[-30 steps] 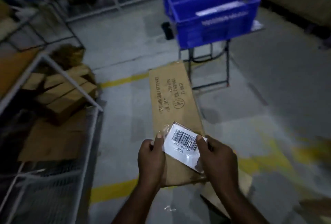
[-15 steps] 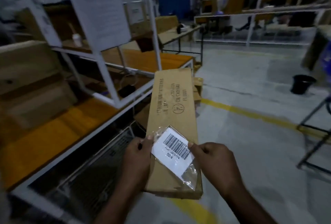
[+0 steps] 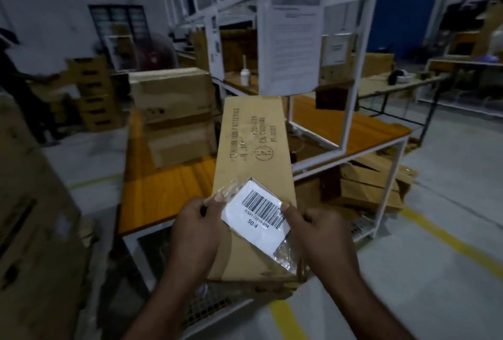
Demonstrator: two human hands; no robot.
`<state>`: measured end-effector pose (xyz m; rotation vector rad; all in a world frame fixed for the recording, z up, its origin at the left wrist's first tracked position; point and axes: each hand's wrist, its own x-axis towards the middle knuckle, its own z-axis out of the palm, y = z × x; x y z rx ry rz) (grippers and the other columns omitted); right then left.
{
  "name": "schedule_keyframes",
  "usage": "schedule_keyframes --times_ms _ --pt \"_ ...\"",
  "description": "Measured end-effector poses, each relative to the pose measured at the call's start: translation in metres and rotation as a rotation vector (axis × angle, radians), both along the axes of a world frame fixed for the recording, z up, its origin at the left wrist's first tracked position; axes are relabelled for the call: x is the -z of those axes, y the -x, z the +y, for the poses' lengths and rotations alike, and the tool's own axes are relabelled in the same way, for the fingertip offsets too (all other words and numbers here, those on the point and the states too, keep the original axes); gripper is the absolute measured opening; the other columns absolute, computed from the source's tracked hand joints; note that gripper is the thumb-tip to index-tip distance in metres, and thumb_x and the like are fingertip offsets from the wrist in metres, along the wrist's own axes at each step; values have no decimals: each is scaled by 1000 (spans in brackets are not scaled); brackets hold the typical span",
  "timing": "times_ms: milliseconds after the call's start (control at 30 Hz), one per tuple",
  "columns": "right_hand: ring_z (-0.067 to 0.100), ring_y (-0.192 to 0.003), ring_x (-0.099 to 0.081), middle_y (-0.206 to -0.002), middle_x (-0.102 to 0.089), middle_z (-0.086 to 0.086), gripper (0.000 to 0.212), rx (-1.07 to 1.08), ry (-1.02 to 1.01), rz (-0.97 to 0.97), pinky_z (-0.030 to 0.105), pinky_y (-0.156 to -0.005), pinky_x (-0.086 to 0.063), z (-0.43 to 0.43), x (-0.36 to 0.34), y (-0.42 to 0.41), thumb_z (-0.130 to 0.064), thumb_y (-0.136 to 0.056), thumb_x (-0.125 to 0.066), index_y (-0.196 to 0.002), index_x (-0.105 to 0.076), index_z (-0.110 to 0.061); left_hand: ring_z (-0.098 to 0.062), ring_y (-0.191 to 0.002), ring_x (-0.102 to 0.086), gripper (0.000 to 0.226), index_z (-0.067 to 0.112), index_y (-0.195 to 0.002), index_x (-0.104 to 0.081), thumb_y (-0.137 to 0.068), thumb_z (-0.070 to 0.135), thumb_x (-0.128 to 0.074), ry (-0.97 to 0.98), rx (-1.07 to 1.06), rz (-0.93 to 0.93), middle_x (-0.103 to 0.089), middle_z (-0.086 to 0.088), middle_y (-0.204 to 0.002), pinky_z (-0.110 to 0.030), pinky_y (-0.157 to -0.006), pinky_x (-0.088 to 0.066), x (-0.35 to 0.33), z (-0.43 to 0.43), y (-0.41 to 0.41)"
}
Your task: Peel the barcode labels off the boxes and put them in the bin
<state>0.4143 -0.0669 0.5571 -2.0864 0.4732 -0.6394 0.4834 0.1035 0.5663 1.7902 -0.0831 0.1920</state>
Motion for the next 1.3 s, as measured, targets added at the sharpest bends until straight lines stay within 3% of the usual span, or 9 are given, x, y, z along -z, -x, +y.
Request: schedule_keyframes --times_ms 167,333,467,633,767,867,967,1100,1300 --pt "5 -38 -45 -46 -56 2 59 -184 -54 -76 26 -44 -29 7 -19 -44 -53 -90 -59 -56 -59 -4 -16 -69 -61 38 9 -80 -66 -97 41 -55 -143 -102 -67 -68 -1 -73 -28 -55 -38 -33 20 -35" --pt "23 -49 -63 -51 -64 4 59 -287 -205 -89 36 -51 -49 33 -14 -111 -59 -83 -62 -56 -65 -7 -10 -65 -57 38 13 -72 -61 -98 40 -54 -343 -124 -89 -62 5 -68 -26 -53 -37 -58 51 -88" --pt "23 -52 -66 -48 -63 0 56 -349 -284 -6 44 -57 -57 59 -12 -164 -57 -82 -66 -48 -58 -13 -22 -78 -64 38 13 -84 -67 -97 46 -53 -533 -56 -68 -69 -6 -82 -35 -68 -49 -70 83 -158" --pt "17 -72 -72 -71 -74 1 46 -430 -301 121 44 -74 -61 97 -16 -230 -54 -86 -63 -71 -72 -11 -18 -84 -63 33 18 -94 -69 -97 46 -53 -790 107 -34 -68 -3 -90 -36 -74 -50 -98 115 -251" --pt "22 -63 -73 -63 -72 6 51 -475 -331 247 49 -68 -61 134 -11 -278 -53 -83 -66 -67 -72 -5 -9 -74 -59 24 25 -77 -64 -95 40 -60 -854 256 -79 -64 8 -77 -26 -64 -42 -110 131 -323" --pt "23 -59 -71 -57 -69 7 51 -517 -290 277 49 -68 -61 159 -3 -309 -61 -74 -61 -66 -71 -12 -16 -81 -61 24 23 -79 -64 -92 43 -63 -959 311 -91 -65 4 -82 -29 -69 -45 -112 138 -371" --pt "22 -56 -70 -62 -71 5 47 -569 -297 334 41 -63 -61 169 -4 -338 -49 -84 -65 -65 -67 -7 -18 -84 -62 22 20 -87 -67 -93 41 -62 -933 295 -80 -67 0 -88 -29 -69 -45 -105 147 -400" --pt "14 -41 -56 -57 -70 7 40 -687 -166 304 20 -46 -44 153 -36 -369 -42 -92 -62 -68 -66 -11 -8 -73 -58 24 27 -72 -60 -93 40 -63 -837 218 -176 -62 9 -76 -25 -62 -40 -92 156 -426" --pt "9 -53 -65 -61 -69 -3 27 -593 136 -60 36 -56 -57 139 -92 -452 -45 -89 -64 -74 -69 -22 -5 -69 -63 22 39 -68 -64 -89 45 -64 -778 56 -271 -65 14 -67 -29 -63 -47 -83 161 -459"
